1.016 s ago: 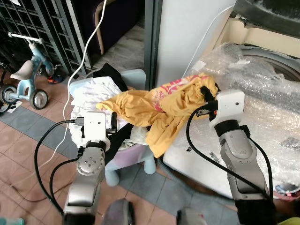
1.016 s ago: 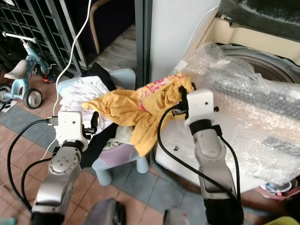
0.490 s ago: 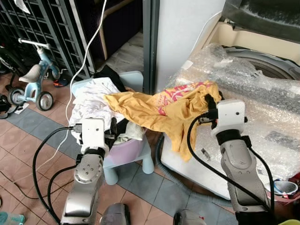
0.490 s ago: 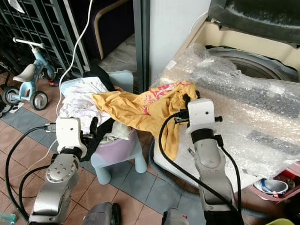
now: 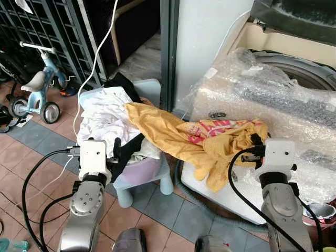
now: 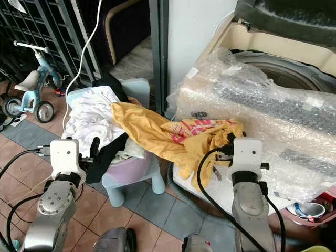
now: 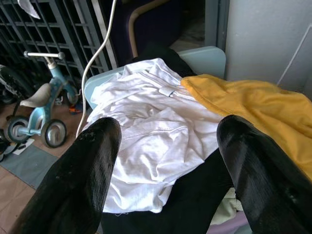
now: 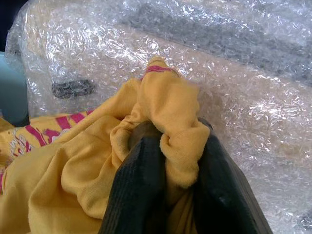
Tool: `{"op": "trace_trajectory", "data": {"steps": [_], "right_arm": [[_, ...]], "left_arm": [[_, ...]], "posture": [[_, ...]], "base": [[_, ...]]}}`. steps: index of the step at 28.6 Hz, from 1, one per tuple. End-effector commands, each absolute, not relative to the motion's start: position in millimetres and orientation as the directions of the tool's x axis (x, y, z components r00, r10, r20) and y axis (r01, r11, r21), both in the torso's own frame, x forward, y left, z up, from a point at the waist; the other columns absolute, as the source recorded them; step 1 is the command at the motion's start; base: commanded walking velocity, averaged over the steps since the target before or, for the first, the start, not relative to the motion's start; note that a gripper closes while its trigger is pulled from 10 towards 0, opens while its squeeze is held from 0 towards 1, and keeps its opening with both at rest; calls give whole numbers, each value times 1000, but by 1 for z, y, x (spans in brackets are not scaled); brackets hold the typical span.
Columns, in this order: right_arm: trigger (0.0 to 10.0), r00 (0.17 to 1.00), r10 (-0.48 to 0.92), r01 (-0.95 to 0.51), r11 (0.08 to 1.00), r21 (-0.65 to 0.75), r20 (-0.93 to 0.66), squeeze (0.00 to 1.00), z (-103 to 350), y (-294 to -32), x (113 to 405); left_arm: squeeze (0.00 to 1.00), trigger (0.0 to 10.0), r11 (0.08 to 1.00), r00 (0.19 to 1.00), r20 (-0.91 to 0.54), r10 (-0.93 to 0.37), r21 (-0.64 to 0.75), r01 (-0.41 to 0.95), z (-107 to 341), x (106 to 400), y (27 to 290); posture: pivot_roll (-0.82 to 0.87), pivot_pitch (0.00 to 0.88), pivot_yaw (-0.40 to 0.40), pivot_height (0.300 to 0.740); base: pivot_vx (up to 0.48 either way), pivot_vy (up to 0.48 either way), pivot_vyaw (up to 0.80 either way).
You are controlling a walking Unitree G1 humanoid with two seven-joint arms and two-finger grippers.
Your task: Clothes washing
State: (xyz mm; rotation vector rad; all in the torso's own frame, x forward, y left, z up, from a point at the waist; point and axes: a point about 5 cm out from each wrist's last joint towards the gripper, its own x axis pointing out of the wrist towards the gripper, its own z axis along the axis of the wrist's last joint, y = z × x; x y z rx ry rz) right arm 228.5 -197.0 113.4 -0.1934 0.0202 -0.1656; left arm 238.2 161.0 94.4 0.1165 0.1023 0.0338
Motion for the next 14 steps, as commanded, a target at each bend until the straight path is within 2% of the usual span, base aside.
{"op": "trace_trajectory", "data": {"steps": [1,14], "right_arm": [[10000,985,-168,173,966,-190,42,0,123,-195,230],[10000,984,-173,179,967,-183,47,0,128,-193,237]], "left_arm": [[0,10000,991,995,-92,27,130,-14,97,240,160],[0,10000,991,996,-84,9,132,2,99,242,157]], "posture": [[3,79,49,728],[6,80,49,728]], "base": [[0,0,0],[0,0,0]]}}
